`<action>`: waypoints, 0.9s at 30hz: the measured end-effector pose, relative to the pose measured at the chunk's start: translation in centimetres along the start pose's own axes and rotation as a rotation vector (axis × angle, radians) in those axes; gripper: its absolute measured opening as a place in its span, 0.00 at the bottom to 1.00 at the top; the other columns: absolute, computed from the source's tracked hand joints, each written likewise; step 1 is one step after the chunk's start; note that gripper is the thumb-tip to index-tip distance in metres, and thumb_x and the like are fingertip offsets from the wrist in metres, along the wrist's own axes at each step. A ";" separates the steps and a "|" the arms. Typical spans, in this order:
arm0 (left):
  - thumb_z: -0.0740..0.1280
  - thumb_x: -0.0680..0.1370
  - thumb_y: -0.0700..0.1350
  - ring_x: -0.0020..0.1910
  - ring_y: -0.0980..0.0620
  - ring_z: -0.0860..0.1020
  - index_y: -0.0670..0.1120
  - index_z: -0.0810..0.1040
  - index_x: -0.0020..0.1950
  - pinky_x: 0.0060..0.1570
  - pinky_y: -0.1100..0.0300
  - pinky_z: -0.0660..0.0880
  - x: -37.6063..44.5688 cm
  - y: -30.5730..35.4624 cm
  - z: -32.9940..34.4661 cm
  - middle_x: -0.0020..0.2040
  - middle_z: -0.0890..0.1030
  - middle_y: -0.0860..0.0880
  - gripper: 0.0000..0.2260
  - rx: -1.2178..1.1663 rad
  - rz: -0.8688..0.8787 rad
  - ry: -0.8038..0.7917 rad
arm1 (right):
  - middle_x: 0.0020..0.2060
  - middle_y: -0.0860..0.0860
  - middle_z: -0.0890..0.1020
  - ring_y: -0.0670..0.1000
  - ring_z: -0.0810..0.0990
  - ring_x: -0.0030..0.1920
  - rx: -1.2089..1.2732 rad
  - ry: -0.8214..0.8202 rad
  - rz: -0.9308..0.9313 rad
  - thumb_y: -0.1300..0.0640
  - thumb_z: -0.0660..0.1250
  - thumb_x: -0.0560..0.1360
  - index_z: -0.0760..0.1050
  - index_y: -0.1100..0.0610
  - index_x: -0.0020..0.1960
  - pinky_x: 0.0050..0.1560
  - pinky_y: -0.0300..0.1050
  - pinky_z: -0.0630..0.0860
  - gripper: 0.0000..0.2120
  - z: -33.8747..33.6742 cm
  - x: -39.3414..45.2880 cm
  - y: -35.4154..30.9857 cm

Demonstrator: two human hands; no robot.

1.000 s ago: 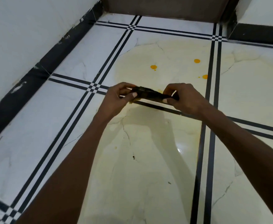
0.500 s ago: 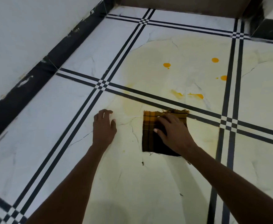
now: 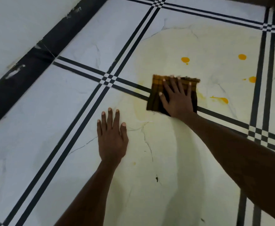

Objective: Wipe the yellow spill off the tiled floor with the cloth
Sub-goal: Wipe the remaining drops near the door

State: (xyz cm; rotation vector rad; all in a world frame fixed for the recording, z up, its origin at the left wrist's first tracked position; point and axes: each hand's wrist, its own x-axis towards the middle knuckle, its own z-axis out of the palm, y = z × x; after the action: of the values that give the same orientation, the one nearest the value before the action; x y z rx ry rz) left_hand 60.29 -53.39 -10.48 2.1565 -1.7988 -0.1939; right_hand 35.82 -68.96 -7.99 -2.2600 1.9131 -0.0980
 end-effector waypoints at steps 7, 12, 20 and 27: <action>0.43 0.87 0.58 0.85 0.50 0.47 0.47 0.55 0.85 0.83 0.45 0.50 0.5 0.0 -0.4 0.85 0.54 0.49 0.28 -0.071 -0.056 -0.027 | 0.86 0.51 0.50 0.57 0.43 0.86 -0.083 -0.090 -0.463 0.38 0.42 0.86 0.49 0.46 0.85 0.82 0.70 0.42 0.30 1.5 -5.5 -7.5; 0.40 0.85 0.62 0.85 0.51 0.44 0.49 0.52 0.85 0.84 0.48 0.45 0.4 0.0 -0.6 0.86 0.51 0.50 0.31 -0.120 -0.044 -0.030 | 0.85 0.49 0.52 0.55 0.46 0.86 -0.133 -0.156 -0.682 0.37 0.49 0.86 0.52 0.43 0.85 0.82 0.68 0.45 0.29 -0.2 -10.6 2.4; 0.41 0.84 0.62 0.85 0.53 0.46 0.48 0.54 0.85 0.84 0.51 0.44 0.5 -0.2 -0.2 0.85 0.53 0.51 0.32 -0.184 -0.040 -0.004 | 0.85 0.54 0.54 0.59 0.49 0.85 -0.010 0.005 -0.185 0.38 0.44 0.84 0.55 0.47 0.84 0.81 0.71 0.46 0.31 1.1 1.9 -5.2; 0.37 0.83 0.66 0.85 0.53 0.47 0.47 0.55 0.85 0.84 0.49 0.45 0.3 0.1 -1.1 0.85 0.55 0.51 0.36 -0.219 -0.053 -0.016 | 0.86 0.48 0.47 0.54 0.41 0.86 -0.105 -0.189 -0.705 0.37 0.49 0.86 0.49 0.43 0.85 0.83 0.66 0.41 0.30 0.6 -18.4 0.0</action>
State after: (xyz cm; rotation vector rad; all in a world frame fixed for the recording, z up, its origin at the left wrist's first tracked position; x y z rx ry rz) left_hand 60.65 -53.56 -9.36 2.0539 -1.6451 -0.4021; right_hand 32.75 -50.80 -7.42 -2.7846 0.9842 0.1238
